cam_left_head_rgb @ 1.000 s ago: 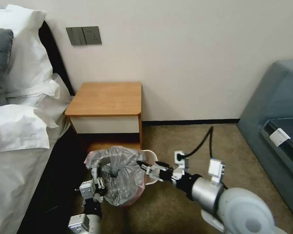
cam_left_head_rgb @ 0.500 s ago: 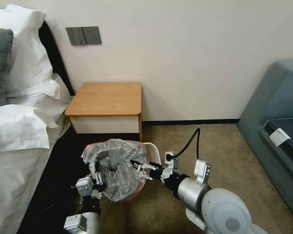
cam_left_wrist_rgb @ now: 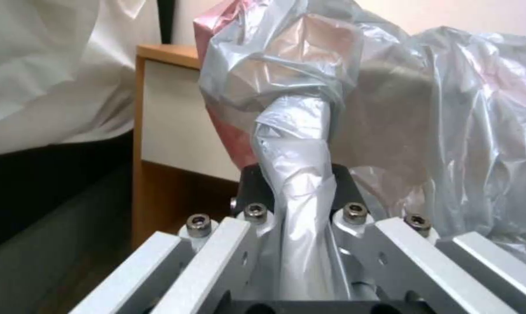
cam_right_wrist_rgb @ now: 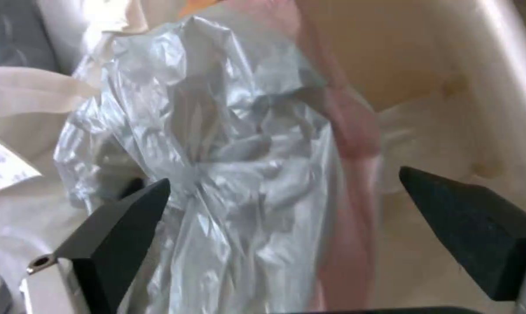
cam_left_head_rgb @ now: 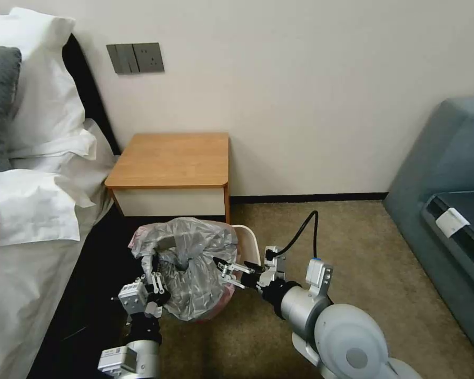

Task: Pick up the garbage bag from the table and place it over the trash can.

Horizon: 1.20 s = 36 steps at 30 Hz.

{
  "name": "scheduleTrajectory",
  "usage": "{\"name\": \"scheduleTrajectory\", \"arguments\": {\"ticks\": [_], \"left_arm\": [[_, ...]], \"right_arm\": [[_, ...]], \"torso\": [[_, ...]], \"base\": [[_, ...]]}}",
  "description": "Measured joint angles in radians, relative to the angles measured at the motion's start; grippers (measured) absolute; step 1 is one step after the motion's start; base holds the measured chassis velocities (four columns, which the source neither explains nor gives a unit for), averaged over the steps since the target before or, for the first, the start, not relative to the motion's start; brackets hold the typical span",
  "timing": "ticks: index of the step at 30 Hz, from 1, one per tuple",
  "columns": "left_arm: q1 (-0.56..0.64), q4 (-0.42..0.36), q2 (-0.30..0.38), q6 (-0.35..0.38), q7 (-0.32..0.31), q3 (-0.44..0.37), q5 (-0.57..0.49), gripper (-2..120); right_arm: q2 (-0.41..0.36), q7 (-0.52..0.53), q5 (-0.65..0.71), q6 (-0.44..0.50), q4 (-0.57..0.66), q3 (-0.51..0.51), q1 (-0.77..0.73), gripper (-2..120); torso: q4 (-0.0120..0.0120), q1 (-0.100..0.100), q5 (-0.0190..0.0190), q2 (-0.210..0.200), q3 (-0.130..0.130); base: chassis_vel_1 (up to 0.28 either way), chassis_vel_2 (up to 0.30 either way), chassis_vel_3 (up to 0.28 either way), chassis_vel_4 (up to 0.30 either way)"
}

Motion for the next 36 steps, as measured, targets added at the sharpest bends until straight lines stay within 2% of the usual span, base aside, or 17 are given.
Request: {"name": "scheduleTrajectory", "arguments": {"ticks": [9, 11, 12, 14, 16, 19, 20, 23, 24, 26, 28, 30, 31, 35, 36], "left_arm": [[0.001, -0.005, -0.002, -0.007, 0.016, -0.004, 0.008, 7], [0.000, -0.003, -0.003, -0.006, 0.017, -0.003, 0.009, 7], [0.000, -0.003, -0.003, -0.006, 0.017, -0.003, 0.009, 7], [-0.001, 0.005, -0.004, -0.006, 0.017, -0.004, 0.009, 7], [-0.001, 0.007, -0.004, -0.005, 0.017, -0.005, 0.009, 7], [-0.001, 0.007, -0.005, 0.001, 0.003, -0.006, 0.006, 7], [-0.001, 0.007, -0.005, 0.001, 0.003, -0.006, 0.006, 7], [-0.001, 0.005, -0.004, 0.012, -0.016, -0.007, -0.014, 7], [-0.001, 0.005, -0.004, 0.012, -0.016, -0.007, -0.014, 7], [-0.001, 0.005, -0.004, 0.016, -0.022, -0.007, -0.021, 7], [-0.001, 0.005, -0.003, 0.017, -0.023, -0.008, -0.021, 7], [-0.001, 0.005, -0.002, 0.019, -0.023, -0.008, -0.025, 7], [-0.001, 0.005, -0.002, 0.019, -0.023, -0.008, -0.025, 7], [-0.003, 0.010, -0.003, 0.027, -0.025, -0.006, -0.030, 7], [-0.003, 0.010, -0.003, 0.027, -0.025, -0.006, -0.030, 7]], "right_arm": [[0.013, -0.044, -0.032, 0.007, -0.041, -0.009, 0.028, 100], [0.014, -0.056, -0.040, 0.011, -0.044, -0.016, 0.030, 92], [0.014, -0.056, -0.040, 0.011, -0.044, -0.016, 0.030, 92], [0.014, -0.067, -0.049, 0.014, -0.043, -0.024, 0.029, 82], [0.014, -0.071, -0.053, 0.015, -0.043, -0.025, 0.028, 80], [0.006, -0.097, -0.076, 0.018, -0.037, -0.027, 0.022, 65], [0.006, -0.097, -0.076, 0.018, -0.037, -0.027, 0.022, 65], [0.002, -0.118, -0.095, 0.020, -0.030, -0.027, 0.014, 47], [0.002, -0.118, -0.095, 0.020, -0.030, -0.027, 0.014, 47], [0.003, -0.138, -0.119, 0.025, -0.030, -0.026, 0.011, 37], [0.003, -0.146, -0.129, 0.028, -0.030, -0.026, 0.010, 34], [0.002, -0.170, -0.145, 0.035, -0.027, -0.020, 0.009, 25], [0.002, -0.170, -0.145, 0.035, -0.027, -0.020, 0.009, 25], [-0.004, -0.235, -0.185, 0.051, -0.024, -0.003, 0.016, 6], [-0.004, -0.235, -0.185, 0.051, -0.024, -0.003, 0.016, 6]], "torso": [[0.0001, 0.000, 0.0001, 0.000, 0.000], [0.0001, 0.000, 0.0000, 0.000, 0.000], [0.0001, 0.000, 0.0000, 0.000, 0.000], [0.0001, 0.000, 0.0000, 0.000, 0.000], [0.0000, 0.000, 0.0000, 0.000, 0.000], [0.0001, 0.000, 0.0000, 0.000, 0.000], [0.0001, 0.000, 0.0000, 0.000, 0.000], [0.0000, 0.000, 0.0001, 0.000, 0.000], [0.0000, 0.000, 0.0001, 0.000, 0.000], [0.0001, 0.000, 0.0000, 0.000, 0.000], [0.0001, 0.000, 0.0001, 0.000, 0.000], [0.0000, 0.000, 0.0001, 0.000, 0.000], [0.0000, 0.000, 0.0001, 0.000, 0.000], [0.0000, 0.000, 0.0001, 0.000, 0.000], [0.0000, 0.000, 0.0001, 0.000, 0.000]], "base": [[0.000, 0.000, 0.000, 0.000], [0.000, 0.000, 0.000, 0.000], [0.000, 0.000, 0.000, 0.000], [0.000, 0.000, 0.000, 0.000], [0.000, 0.000, 0.000, 0.000], [0.000, 0.000, 0.000, 0.000], [0.000, 0.000, 0.000, 0.000], [0.000, 0.000, 0.000, 0.000], [0.000, 0.000, 0.000, 0.000], [0.000, 0.000, 0.000, 0.000], [0.000, 0.000, 0.000, 0.000], [0.000, 0.000, 0.000, 0.000], [0.000, 0.000, 0.000, 0.000], [0.000, 0.000, 0.000, 0.000], [0.000, 0.000, 0.000, 0.000]]}}
